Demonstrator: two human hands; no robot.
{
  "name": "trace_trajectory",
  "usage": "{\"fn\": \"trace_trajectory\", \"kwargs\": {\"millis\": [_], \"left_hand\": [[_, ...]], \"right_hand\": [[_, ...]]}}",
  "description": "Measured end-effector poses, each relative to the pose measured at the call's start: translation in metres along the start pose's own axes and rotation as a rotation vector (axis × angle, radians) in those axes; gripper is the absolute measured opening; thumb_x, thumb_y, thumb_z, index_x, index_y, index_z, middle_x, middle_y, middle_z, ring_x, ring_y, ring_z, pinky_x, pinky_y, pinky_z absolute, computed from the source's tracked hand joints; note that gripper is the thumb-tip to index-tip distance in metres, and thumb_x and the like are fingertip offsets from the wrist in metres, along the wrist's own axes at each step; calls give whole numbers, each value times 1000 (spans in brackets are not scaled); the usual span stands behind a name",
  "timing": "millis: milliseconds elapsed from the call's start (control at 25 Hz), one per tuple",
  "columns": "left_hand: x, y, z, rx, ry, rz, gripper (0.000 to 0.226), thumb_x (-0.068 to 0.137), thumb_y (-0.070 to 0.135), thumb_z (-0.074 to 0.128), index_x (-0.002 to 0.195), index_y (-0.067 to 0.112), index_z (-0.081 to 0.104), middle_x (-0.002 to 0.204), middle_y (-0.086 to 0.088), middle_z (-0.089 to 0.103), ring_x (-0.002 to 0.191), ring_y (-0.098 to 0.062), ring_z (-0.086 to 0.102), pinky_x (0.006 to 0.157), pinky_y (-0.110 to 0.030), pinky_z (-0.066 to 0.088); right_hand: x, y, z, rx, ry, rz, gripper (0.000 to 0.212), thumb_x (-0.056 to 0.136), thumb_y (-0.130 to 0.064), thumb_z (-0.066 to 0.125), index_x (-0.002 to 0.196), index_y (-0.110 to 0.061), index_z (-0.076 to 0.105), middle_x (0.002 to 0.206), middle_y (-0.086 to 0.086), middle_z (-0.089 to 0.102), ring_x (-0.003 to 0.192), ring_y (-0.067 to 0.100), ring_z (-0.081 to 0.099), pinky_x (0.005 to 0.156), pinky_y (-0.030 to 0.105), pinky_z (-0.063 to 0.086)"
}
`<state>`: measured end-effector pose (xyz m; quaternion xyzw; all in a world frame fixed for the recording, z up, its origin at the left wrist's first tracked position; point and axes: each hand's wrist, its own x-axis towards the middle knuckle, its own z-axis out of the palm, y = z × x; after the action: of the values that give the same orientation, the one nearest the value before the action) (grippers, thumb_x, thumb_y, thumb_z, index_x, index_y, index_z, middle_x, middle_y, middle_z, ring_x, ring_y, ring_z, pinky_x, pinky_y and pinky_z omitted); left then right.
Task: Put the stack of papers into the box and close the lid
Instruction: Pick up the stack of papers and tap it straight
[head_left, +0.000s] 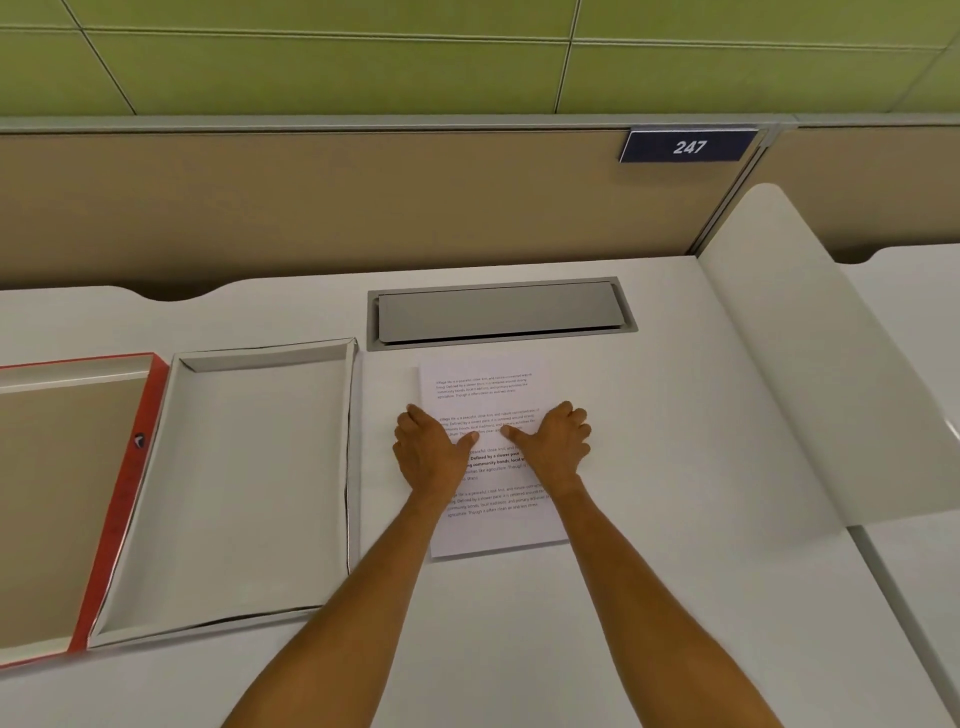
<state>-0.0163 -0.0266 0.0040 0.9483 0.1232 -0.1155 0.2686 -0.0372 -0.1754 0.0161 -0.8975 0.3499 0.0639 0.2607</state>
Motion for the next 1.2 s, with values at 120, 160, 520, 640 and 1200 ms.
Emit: {"fn": "trace_trajectory", "kwargs": {"millis": [120,160,520,640,1200], "left_hand": [[4,14,-9,-11,-58,-222,98,68,56,82,136,2,36,140,-19,44,130,-35,44,103,-48,41],[6,17,-10,-56,-94,-282,99,65,53,85,135,2,36,139,-19,44,130,-35,45,102,-48,42],[28,26,-18,-12,-253,-341,94,59,57,87,128,6,49,132,-16,55,119,-32,56,92,-40,50],[25,27,-14,-10,-238,-342,90,61,57,85,126,7,49,132,-16,53,119,-31,54,94,-39,49],[11,20,-14,-126,-149,-249,82,65,57,83,124,11,49,120,-10,61,109,-31,63,93,-43,47]], "right_hand": [[3,-4,-3,18,-72,148,98,67,-63,76,134,-4,36,138,19,42,130,38,43,102,51,41],[4,-5,-3,31,-83,170,96,66,-63,77,133,-5,39,137,18,43,129,37,43,101,51,41],[18,-6,-14,47,-167,233,99,59,-62,83,132,-10,42,140,16,49,132,37,44,105,53,39],[18,-4,-13,78,-166,240,96,58,-62,83,130,-12,44,138,15,51,130,36,46,105,53,39],[7,-5,-9,273,-122,187,90,61,-50,88,125,-5,43,127,14,59,117,34,60,98,49,51]]}}
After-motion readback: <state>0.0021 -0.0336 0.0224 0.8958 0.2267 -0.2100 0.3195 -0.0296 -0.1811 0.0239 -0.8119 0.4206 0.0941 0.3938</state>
